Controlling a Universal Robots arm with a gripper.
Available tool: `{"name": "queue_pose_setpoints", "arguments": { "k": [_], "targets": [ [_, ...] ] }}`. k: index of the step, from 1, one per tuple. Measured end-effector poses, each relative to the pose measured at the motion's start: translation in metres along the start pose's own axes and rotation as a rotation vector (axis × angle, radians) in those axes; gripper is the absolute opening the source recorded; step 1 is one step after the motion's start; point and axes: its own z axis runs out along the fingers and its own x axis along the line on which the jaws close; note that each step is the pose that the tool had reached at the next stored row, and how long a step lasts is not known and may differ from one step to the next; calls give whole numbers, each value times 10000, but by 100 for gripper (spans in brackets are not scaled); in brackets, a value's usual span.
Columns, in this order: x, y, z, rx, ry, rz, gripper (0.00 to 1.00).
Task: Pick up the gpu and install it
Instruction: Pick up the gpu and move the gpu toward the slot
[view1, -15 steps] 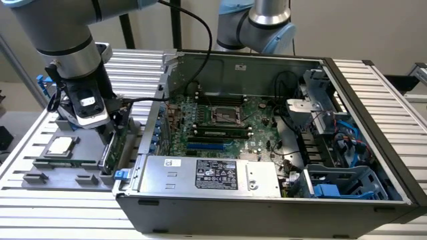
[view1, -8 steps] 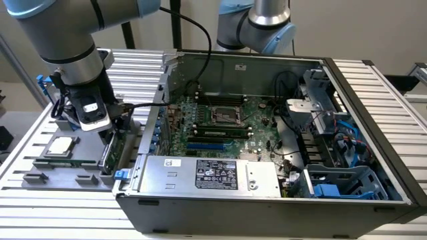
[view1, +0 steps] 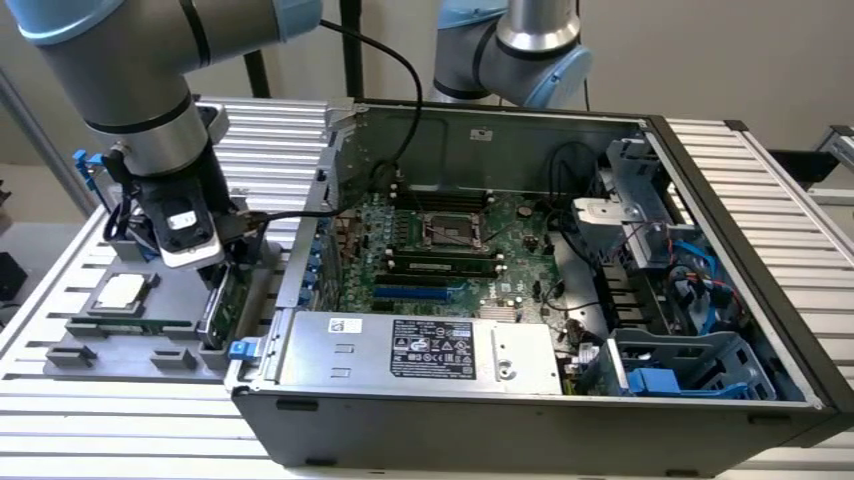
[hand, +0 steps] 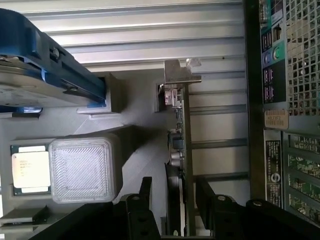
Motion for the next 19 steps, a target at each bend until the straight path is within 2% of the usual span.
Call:
{"name": "queue_pose_setpoints", "arguments": {
  "k": [7, 19],
  "targets": [
    [0, -2, 5, 101, -12, 145, 100],
    [1, 13, 32, 106, -19, 212, 100]
  ]
}}
